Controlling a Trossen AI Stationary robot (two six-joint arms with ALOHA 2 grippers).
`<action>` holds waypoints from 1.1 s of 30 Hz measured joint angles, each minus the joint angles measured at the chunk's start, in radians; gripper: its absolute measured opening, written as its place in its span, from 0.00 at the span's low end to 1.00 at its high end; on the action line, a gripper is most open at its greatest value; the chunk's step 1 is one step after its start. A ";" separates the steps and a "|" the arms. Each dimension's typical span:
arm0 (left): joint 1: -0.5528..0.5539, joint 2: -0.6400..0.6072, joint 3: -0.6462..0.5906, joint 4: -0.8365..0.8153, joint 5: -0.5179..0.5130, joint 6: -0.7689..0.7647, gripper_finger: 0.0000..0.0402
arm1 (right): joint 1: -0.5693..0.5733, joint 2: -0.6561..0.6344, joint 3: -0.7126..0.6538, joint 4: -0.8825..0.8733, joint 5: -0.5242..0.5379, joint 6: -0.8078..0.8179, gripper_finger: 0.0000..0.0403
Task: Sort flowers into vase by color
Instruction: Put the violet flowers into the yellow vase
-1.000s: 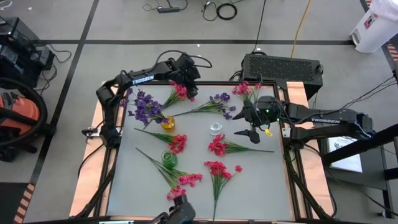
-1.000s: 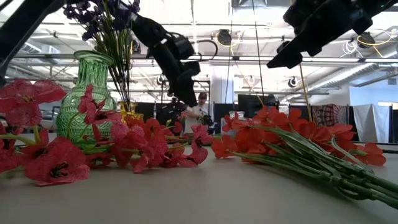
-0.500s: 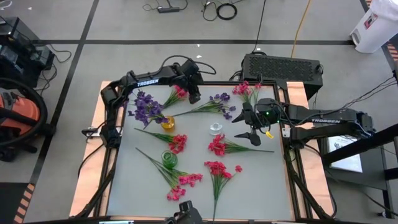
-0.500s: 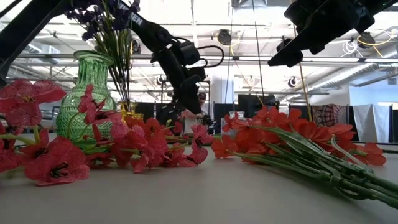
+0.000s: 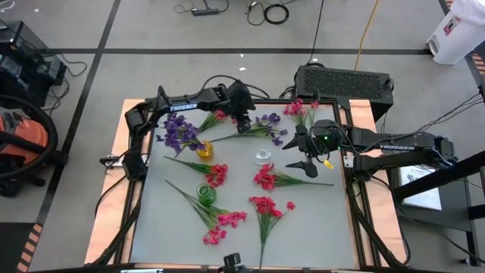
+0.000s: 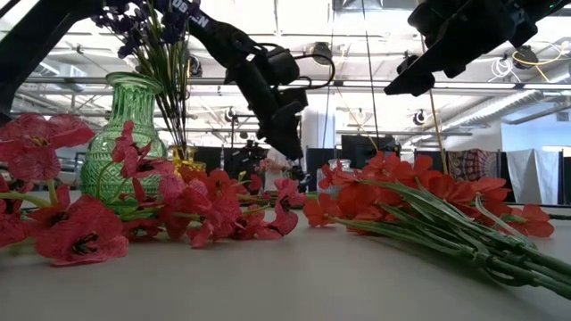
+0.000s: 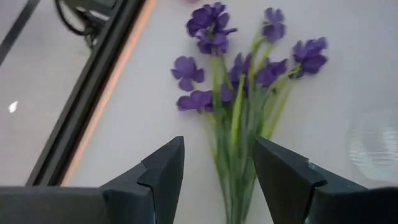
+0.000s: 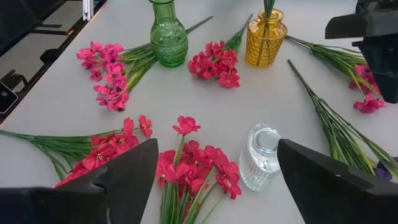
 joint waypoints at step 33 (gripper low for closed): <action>0.002 0.002 -0.001 -0.141 -0.089 -0.073 0.49 | 0.000 0.000 0.000 -0.005 0.000 0.000 0.80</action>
